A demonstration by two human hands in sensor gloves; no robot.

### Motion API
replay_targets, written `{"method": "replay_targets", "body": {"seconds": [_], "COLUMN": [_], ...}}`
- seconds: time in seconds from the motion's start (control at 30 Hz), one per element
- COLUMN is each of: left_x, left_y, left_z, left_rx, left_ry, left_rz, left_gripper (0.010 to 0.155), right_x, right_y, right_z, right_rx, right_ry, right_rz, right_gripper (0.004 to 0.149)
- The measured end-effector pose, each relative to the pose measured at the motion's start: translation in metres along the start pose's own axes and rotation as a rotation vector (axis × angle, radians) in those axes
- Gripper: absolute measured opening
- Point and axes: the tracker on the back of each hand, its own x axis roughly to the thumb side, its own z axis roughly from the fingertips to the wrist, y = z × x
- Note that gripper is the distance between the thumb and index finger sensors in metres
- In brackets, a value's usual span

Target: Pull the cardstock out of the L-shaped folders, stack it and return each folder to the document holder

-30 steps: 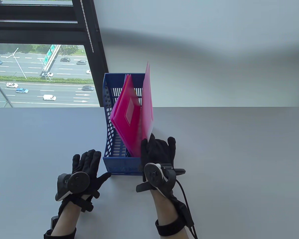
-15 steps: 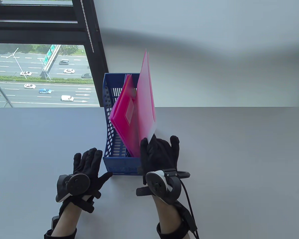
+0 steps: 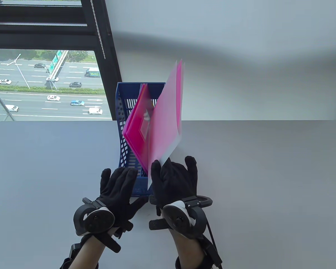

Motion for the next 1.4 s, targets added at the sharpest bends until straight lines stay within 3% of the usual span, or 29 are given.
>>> {"method": "replay_targets", "body": {"seconds": [0.43, 0.5, 0.77, 0.97, 1.17, 1.4], "left_x": [0.007, 0.005, -0.017, -0.044, -0.067, -0.091], "left_y": [-0.006, -0.003, 0.009, 0.021, 0.024, 0.012], "left_z": [0.005, 0.008, 0.014, 0.018, 0.020, 0.019], "left_rx": [0.154, 0.212, 0.274, 0.274, 0.238, 0.074], "left_ry": [0.084, 0.089, 0.172, 0.219, 0.226, 0.204], "left_rz": [-0.049, -0.035, 0.120, 0.312, 0.512, 0.855], "left_gripper": [0.057, 0.055, 0.051, 0.050, 0.050, 0.049], "right_x": [0.023, 0.024, 0.023, -0.019, -0.070, -0.117], "right_y": [0.011, 0.012, 0.011, -0.002, -0.010, -0.006], "right_z": [0.014, 0.014, 0.011, -0.010, -0.022, -0.021], "right_rx": [0.146, 0.157, 0.257, 0.365, 0.393, 0.403], "right_ry": [-0.001, -0.007, -0.031, 0.106, 0.284, 0.441], "right_rz": [-0.157, -0.156, -0.220, -0.284, -0.303, -0.417], "right_gripper": [0.046, 0.047, 0.054, 0.053, 0.050, 0.054]}}
